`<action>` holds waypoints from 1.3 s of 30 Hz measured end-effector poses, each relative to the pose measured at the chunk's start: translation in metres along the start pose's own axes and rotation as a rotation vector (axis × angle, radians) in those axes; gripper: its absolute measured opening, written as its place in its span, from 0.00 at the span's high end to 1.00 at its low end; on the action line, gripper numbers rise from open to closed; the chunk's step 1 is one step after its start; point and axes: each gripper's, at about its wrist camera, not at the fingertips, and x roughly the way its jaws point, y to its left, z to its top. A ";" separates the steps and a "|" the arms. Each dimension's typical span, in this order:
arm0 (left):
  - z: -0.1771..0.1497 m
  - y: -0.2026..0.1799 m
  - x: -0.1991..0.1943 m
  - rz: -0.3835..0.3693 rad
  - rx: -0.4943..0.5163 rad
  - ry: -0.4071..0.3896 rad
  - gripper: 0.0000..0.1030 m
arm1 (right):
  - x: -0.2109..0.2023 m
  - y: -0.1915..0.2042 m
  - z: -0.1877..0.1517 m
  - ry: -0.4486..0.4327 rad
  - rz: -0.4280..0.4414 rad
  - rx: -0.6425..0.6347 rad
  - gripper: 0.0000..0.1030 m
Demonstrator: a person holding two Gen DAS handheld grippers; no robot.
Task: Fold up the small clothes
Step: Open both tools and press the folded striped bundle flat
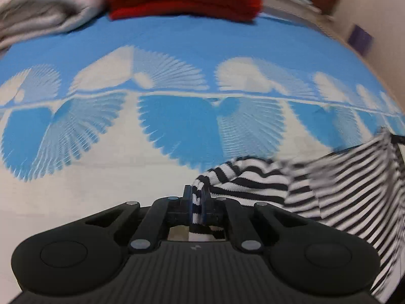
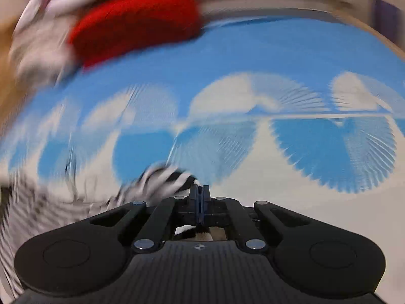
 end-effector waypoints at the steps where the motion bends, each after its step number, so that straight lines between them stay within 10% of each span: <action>1: -0.003 -0.003 0.008 0.008 0.016 0.038 0.94 | 0.003 -0.005 0.000 0.006 -0.021 0.029 1.00; 6: -0.008 -0.015 0.013 0.053 0.103 0.109 0.68 | 0.048 0.014 -0.029 0.227 -0.139 -0.141 0.99; 10: 0.005 0.000 -0.022 0.013 0.037 0.008 0.64 | 0.029 0.021 -0.021 0.149 -0.167 -0.121 0.92; 16: -0.016 -0.035 -0.038 -0.250 0.222 -0.021 0.65 | -0.018 0.034 -0.021 0.068 0.138 -0.168 0.66; 19: -0.048 -0.065 -0.007 -0.173 0.395 0.129 0.65 | -0.017 0.049 -0.049 0.187 0.261 -0.304 0.66; 21: -0.063 -0.073 0.012 -0.026 0.478 0.202 0.64 | -0.007 0.057 -0.073 0.297 0.214 -0.405 0.67; 24: -0.050 -0.071 -0.006 -0.008 0.402 0.161 0.65 | -0.002 0.055 -0.092 0.348 0.095 -0.493 0.71; 31: -0.073 -0.114 -0.057 -0.359 0.545 0.091 0.64 | -0.050 0.045 -0.086 0.317 0.351 -0.393 0.68; 34: -0.103 -0.129 -0.021 -0.211 0.691 0.234 0.60 | -0.040 0.047 -0.119 0.466 0.292 -0.527 0.67; 39: -0.086 -0.122 -0.041 -0.279 0.598 0.171 0.59 | -0.053 0.028 -0.120 0.471 0.291 -0.450 0.67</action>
